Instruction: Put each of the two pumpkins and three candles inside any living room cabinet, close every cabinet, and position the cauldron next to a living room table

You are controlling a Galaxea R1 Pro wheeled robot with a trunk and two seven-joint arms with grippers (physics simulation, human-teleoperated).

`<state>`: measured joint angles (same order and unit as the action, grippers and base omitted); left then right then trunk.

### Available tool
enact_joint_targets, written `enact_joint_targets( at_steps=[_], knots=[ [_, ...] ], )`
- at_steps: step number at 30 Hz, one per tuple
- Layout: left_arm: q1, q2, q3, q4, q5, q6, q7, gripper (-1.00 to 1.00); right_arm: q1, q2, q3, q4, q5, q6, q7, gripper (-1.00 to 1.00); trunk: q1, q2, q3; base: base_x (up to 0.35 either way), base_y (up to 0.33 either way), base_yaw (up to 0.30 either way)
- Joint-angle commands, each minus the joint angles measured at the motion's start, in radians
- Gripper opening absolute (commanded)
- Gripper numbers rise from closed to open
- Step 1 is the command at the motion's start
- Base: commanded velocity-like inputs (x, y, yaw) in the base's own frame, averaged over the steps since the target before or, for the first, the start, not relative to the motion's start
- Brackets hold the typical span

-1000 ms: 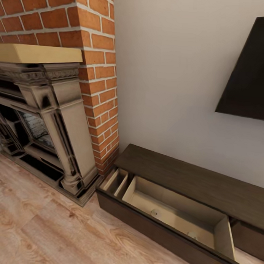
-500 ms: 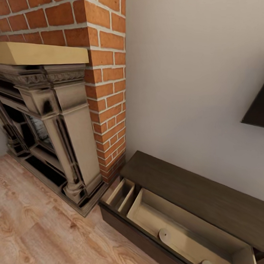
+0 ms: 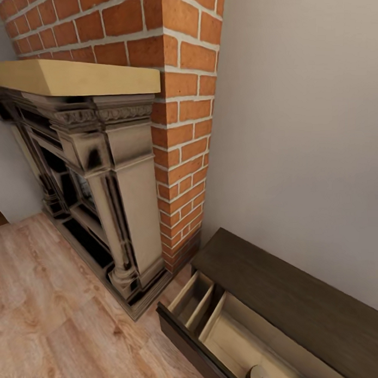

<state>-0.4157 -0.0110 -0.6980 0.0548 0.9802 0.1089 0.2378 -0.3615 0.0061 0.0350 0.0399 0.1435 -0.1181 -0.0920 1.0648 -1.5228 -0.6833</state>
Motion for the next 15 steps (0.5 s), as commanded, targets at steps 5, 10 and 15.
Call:
enact_joint_targets(
  at_steps=[5, 10, 15],
  knots=[
    [0.0, -0.002, 0.001, -0.001, 0.001, 0.0, 0.0, 1.0, 0.0, 0.0, 0.0, 0.0, 0.0, 0.0, 0.0, 1.0, 0.0, 0.0, 0.0, 0.024, 0.0, 0.285],
    [0.0, -0.003, 0.001, -0.001, 0.001, 0.0, 0.0, 1.0, 0.0, 0.0, 0.0, 0.0, -0.001, 0.0, 0.0, 1.0, 0.0, 0.0, 0.0, 0.002, 0.0, 0.285],
    [0.0, -0.003, 0.001, -0.001, 0.001, 0.0, 0.0, 1.0, 0.001, 0.0, 0.0, 0.0, -0.001, 0.0, 0.0, 1.0, 0.0, 0.0, 0.0, 0.0, 0.0, 0.285]
  ],
)
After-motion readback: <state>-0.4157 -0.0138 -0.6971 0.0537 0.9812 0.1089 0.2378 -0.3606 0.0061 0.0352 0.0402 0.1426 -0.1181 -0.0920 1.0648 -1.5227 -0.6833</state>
